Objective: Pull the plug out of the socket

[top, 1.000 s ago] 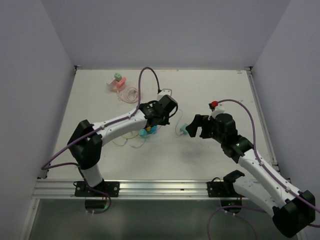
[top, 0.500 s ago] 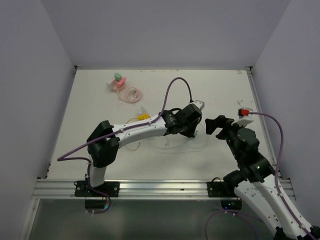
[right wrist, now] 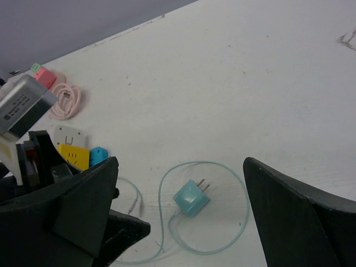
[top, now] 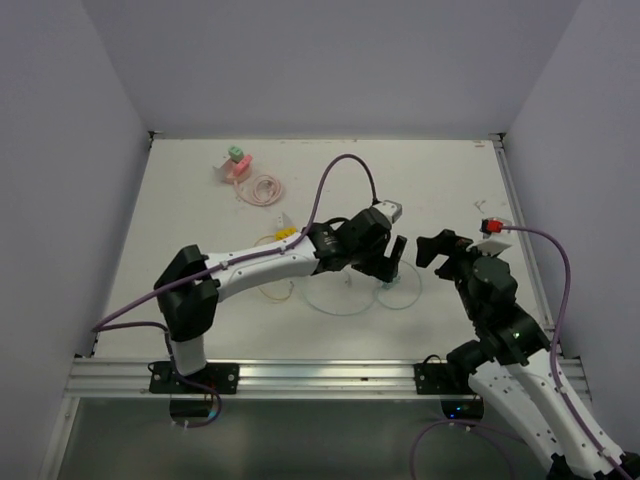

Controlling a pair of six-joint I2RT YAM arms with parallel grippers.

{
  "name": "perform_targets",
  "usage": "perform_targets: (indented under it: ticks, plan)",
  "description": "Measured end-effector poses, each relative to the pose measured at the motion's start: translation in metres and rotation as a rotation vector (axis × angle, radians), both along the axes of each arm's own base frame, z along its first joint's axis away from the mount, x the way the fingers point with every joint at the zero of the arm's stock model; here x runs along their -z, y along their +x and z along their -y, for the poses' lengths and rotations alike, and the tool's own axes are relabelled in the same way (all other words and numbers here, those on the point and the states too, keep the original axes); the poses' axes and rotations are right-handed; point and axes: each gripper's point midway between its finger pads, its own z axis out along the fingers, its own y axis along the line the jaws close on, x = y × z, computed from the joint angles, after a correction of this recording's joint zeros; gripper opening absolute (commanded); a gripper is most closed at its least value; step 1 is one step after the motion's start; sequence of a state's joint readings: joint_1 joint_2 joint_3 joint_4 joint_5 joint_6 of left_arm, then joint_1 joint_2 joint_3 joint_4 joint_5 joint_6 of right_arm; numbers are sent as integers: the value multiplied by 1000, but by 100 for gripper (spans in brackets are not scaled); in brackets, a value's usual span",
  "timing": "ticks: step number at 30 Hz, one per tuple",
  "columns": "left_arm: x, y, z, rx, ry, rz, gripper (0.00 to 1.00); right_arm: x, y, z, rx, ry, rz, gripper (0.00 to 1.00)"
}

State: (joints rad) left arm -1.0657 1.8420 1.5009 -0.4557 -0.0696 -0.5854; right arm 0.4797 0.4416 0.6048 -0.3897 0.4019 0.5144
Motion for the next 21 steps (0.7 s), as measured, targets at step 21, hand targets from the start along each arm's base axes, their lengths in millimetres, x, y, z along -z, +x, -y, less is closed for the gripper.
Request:
perform_targets:
  ticks: [21]
  plan:
    - [15, 108, -216, -540, 218, -22, 98, 29, 14, -38, -156, -13, -120, 99]
